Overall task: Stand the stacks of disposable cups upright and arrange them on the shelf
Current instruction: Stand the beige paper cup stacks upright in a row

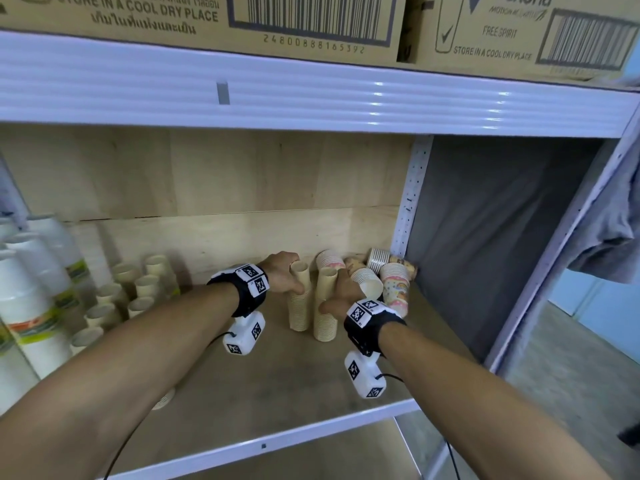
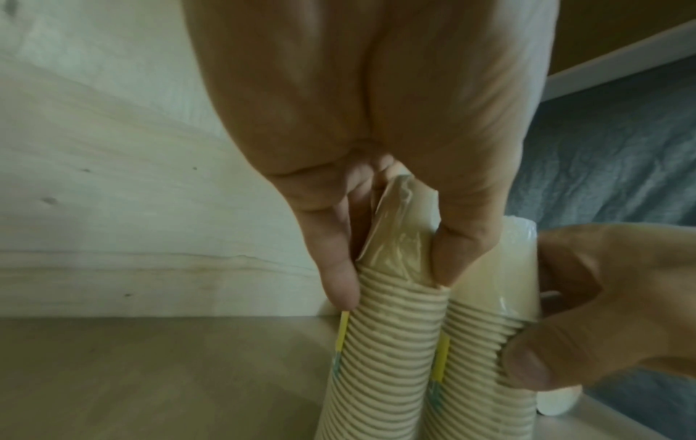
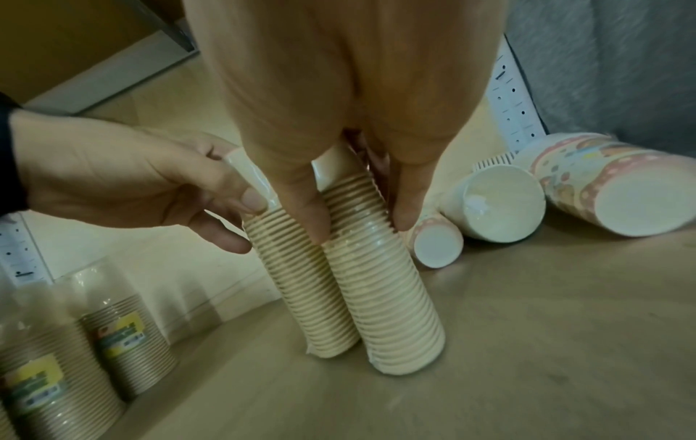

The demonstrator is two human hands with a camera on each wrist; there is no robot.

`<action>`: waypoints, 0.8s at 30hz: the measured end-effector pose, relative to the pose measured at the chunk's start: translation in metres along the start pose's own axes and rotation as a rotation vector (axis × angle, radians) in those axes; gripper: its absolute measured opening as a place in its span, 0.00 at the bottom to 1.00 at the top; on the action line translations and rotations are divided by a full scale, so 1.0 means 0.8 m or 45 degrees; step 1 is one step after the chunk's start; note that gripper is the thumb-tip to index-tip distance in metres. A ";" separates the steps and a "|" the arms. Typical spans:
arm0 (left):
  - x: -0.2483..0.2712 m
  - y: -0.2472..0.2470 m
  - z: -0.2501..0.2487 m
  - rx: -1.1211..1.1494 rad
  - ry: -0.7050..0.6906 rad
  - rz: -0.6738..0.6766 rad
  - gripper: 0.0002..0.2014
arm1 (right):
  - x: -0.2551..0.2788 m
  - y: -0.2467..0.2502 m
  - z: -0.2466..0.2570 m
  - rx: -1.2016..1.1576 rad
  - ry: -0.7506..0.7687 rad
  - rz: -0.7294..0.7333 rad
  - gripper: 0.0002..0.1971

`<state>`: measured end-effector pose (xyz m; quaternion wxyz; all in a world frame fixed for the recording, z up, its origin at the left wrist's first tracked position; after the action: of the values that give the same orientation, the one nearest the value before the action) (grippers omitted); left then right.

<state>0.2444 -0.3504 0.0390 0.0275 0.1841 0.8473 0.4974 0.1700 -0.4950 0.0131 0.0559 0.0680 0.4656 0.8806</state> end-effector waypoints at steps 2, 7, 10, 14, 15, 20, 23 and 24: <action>0.003 -0.004 0.002 0.010 0.003 0.016 0.21 | 0.000 -0.003 0.003 -0.002 0.010 -0.008 0.42; 0.008 -0.001 -0.003 0.074 0.005 0.035 0.23 | -0.003 0.010 0.010 -0.126 0.104 0.000 0.33; 0.009 0.011 -0.011 0.100 -0.010 0.017 0.22 | -0.008 0.026 0.027 -0.116 0.168 -0.010 0.26; 0.010 0.023 -0.024 0.068 -0.042 -0.012 0.24 | -0.013 0.039 0.049 0.046 0.246 0.040 0.20; 0.010 0.022 -0.027 0.065 -0.054 -0.003 0.24 | -0.015 0.039 0.052 0.121 0.266 0.074 0.19; 0.013 0.020 -0.040 -0.071 -0.125 -0.044 0.19 | -0.015 0.046 0.060 0.409 0.299 0.179 0.16; 0.011 0.022 -0.039 -0.090 -0.115 -0.079 0.18 | -0.023 0.052 0.055 0.425 0.262 0.106 0.12; 0.010 0.022 -0.039 -0.090 -0.110 -0.081 0.18 | -0.027 0.053 0.051 0.393 0.224 0.077 0.12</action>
<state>0.2351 -0.3661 0.0705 0.0862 0.1772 0.8326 0.5176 0.1966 -0.4889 0.0696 -0.0228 0.0126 0.5961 0.8025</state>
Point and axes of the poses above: each hand's wrist, its own x-axis away from the middle knuckle, its own y-axis out of the back of the hand, z = x × y, the point moved 8 cm from there along -x, towards the middle knuckle, and after that the axes turned 5 degrees about y, right-handed, at the moved point
